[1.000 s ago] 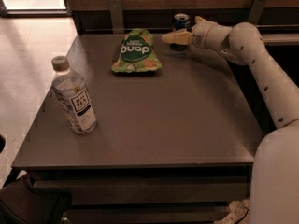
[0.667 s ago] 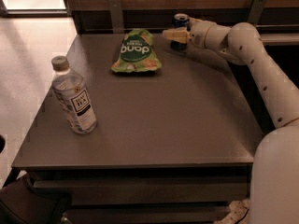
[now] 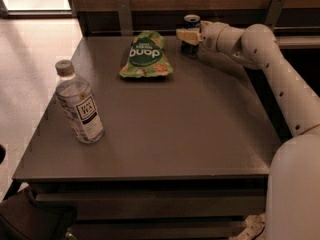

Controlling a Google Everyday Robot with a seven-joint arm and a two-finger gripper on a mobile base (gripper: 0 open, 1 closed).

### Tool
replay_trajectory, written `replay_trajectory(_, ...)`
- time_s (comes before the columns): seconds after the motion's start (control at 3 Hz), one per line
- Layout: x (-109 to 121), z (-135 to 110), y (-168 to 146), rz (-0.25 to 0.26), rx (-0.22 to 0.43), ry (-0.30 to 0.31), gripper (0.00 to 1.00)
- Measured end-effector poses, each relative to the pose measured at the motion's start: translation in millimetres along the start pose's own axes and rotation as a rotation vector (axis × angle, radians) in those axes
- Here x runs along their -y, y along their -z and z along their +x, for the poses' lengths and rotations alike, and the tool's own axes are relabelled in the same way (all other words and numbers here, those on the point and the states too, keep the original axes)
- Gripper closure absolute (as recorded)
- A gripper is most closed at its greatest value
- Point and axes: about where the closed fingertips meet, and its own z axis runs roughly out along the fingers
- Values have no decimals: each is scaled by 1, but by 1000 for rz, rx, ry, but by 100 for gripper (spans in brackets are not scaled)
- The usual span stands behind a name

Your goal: Move pepsi can near blue plastic bottle

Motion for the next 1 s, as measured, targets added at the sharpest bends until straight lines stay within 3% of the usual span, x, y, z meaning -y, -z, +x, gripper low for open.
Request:
replay_trajectory(0.33,-2,1,-3,-5,0,-1,95)
replay_trajectory(1.0,-7,-35,26,-18,-23,13,100)
